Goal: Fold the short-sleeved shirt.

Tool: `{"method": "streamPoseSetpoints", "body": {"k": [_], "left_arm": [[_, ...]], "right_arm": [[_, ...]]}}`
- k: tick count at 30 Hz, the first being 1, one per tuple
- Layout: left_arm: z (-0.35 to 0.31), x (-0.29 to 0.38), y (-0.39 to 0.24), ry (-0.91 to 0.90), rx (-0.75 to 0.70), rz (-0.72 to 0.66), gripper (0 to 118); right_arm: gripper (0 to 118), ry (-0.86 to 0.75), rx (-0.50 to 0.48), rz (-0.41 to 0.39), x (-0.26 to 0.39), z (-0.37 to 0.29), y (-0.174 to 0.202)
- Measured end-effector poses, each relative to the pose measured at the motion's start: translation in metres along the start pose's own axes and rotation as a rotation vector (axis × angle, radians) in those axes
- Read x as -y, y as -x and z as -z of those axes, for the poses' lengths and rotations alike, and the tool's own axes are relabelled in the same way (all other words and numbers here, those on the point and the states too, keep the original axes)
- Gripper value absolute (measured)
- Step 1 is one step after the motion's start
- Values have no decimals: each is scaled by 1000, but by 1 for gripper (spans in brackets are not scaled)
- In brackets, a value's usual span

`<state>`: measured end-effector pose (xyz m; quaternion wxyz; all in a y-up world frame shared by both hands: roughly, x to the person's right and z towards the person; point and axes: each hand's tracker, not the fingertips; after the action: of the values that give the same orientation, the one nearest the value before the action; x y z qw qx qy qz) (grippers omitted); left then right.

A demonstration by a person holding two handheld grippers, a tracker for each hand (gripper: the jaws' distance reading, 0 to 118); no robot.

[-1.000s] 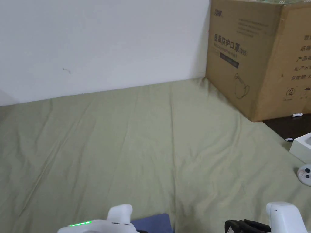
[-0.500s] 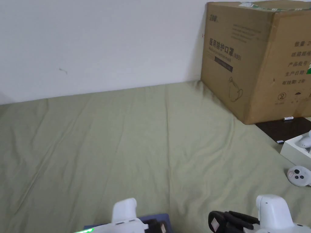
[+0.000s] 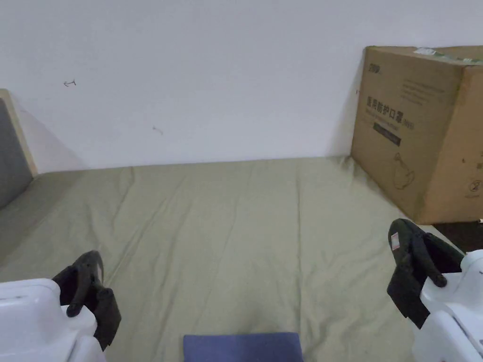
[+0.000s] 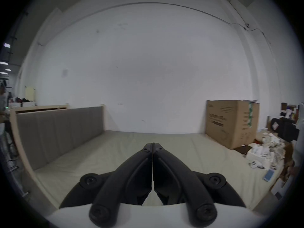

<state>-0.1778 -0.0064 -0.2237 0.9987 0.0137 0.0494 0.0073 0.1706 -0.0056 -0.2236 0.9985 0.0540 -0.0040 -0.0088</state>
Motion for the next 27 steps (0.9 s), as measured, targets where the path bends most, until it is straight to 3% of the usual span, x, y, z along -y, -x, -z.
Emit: {"method": "streamPoseSetpoints", "body": {"k": [2,5,10,12,14,16,19,20,22,26,27], "left_arm": [[-4,12,8,30,-26,7,0],[-4,19,19,109,13,-10,0],[1,24,23,112,-5,4,0],[7,23,25,124,-2,-17,0],[14,22,25,146,0,-27,0],[22,22,28,183,21,-51,0],[39,28,35,295,81,-125,0],[46,30,38,334,96,-149,0],[60,35,46,410,130,-200,0],[111,61,71,690,333,-395,1],[126,75,78,765,402,-485,1]], "right_arm": [[0,81,27,-17,14,-3,-1],[0,143,37,22,24,-9,-1],[0,149,13,-4,23,-4,1],[0,174,-47,2,21,3,1],[0,340,-194,16,26,24,-1],[0,636,-350,77,45,60,1],[0,1080,-480,182,108,111,12],[0,1131,-502,230,130,120,14],[0,1251,-502,197,161,135,18],[0,1373,-402,-125,201,153,25],[0,1391,-398,-155,207,152,28]]}}
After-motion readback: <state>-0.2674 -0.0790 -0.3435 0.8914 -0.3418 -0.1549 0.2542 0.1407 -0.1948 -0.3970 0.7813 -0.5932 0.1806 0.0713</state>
